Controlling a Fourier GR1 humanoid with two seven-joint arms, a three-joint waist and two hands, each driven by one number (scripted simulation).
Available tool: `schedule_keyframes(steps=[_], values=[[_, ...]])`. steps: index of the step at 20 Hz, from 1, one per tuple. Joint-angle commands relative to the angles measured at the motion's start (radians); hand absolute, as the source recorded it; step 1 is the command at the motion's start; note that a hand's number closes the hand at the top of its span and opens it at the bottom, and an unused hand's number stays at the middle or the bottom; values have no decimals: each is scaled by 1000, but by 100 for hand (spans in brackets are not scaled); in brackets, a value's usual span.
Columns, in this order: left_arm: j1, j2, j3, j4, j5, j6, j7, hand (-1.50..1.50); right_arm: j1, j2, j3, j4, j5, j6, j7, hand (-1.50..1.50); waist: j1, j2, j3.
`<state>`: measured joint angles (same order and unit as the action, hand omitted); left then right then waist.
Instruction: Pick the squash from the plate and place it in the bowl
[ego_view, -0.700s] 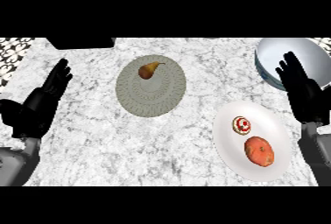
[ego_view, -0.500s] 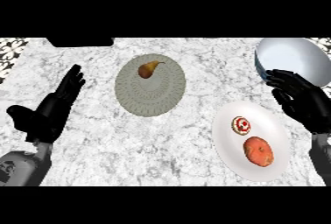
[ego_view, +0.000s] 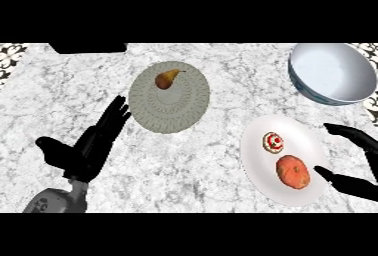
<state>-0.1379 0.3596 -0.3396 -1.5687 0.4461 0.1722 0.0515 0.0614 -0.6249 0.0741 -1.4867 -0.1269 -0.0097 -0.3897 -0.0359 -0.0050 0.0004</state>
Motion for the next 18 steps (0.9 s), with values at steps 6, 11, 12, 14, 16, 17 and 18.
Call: schedule_keyframes(steps=[6, 11, 12, 14, 16, 17, 18], values=[[10, -20, 0, -12, 11, -20, 11, 0, 196, -207, 69, -257, 373, -107, 71, -150, 5, -5, -5], [37, -30, -3, -6, 1, -33, -17, 0, 216, -328, 40, -466, 411, -12, 456, -150, 17, -3, -6], [29, -17, 10, -16, 26, -63, -3, 0, 180, -333, 64, -467, 419, 29, 527, -150, 33, 2, -5], [-31, -36, 15, 31, 14, -59, 14, 0, 144, -315, 118, -512, 438, 79, 655, -150, 35, 6, -3], [-6, -48, -8, 31, -13, -43, 0, 0, 142, -332, 160, -610, 432, 149, 802, -150, 37, 4, -5], [-32, -66, -13, 10, -32, -11, 25, 0, 90, -305, 178, -588, 430, 173, 848, -150, 46, 6, -3], [-42, -71, -8, 24, -13, -35, 33, 0, 25, -287, 188, -592, 408, 208, 928, -150, 51, 8, -3]])
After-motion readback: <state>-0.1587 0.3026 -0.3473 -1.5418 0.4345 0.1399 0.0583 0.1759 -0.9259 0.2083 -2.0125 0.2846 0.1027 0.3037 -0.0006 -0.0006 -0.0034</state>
